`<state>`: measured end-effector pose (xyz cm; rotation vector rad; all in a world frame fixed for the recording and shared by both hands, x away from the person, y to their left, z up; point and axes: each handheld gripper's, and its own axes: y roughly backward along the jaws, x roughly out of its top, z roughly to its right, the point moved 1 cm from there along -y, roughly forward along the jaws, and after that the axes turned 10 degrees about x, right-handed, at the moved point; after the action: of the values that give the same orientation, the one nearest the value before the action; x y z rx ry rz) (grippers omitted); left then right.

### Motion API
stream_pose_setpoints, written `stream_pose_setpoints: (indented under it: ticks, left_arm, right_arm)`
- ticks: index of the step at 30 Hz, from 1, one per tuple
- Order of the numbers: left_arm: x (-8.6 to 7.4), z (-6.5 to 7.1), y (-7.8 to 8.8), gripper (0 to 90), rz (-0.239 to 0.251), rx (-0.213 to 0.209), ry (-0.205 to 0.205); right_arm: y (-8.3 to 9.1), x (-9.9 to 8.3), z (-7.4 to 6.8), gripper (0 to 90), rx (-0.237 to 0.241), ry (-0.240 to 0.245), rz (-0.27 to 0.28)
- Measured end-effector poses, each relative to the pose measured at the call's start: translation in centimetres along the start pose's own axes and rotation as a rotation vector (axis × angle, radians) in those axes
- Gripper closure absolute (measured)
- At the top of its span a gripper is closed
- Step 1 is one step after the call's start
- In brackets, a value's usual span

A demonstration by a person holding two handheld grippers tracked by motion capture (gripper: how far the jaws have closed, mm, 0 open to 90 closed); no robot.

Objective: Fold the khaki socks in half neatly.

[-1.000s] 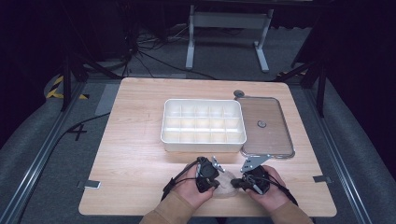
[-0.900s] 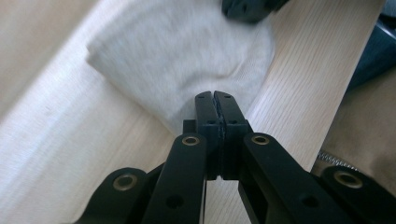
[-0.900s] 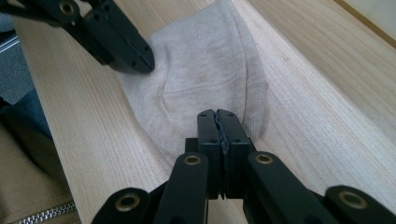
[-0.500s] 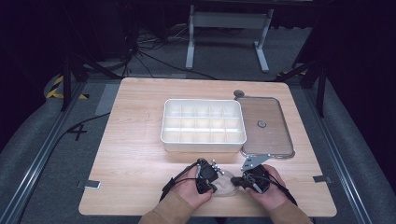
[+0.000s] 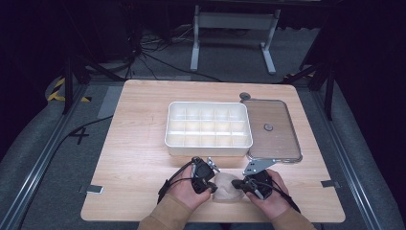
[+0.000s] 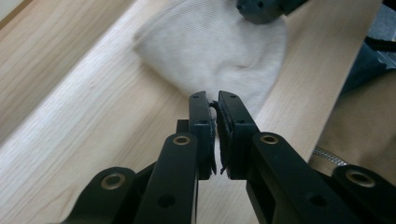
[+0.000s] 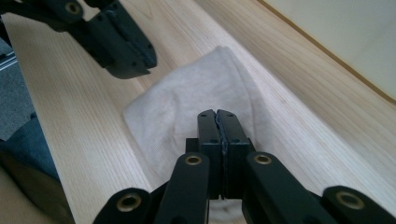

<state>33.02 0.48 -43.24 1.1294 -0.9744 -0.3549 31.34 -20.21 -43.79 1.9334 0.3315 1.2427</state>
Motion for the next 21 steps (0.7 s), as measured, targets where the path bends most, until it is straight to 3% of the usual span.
stream_pose_setpoints:
  ticks: [6, 8, 10, 15, 21]
  left_arm:
    - [-0.5, -0.9, -0.4, 80.5, -0.010, 0.013, 0.052]
    - [-0.5, -1.0, -0.5, 76.5, -0.016, 0.009, 0.048]
    - [-0.5, -0.9, -0.8, 72.0, -0.016, -0.009, 0.077]
    - [-0.3, -0.6, -1.6, 64.4, -0.013, -0.044, 0.088]
    - [0.1, -0.3, -2.3, 64.7, -0.010, -0.063, 0.100]
  right_arm:
    - [-1.3, 0.0, 0.1, 90.0, -0.008, -0.018, -0.028]
    - [-1.3, -0.1, 0.3, 90.0, -0.005, -0.025, -0.032]
    - [-1.4, -0.3, 0.7, 90.0, 0.005, -0.046, -0.027]
    - [-1.6, -0.3, 0.5, 90.0, -0.001, -0.022, -0.033]
    - [-1.6, -0.3, 0.6, 90.0, 0.001, -0.021, -0.033]
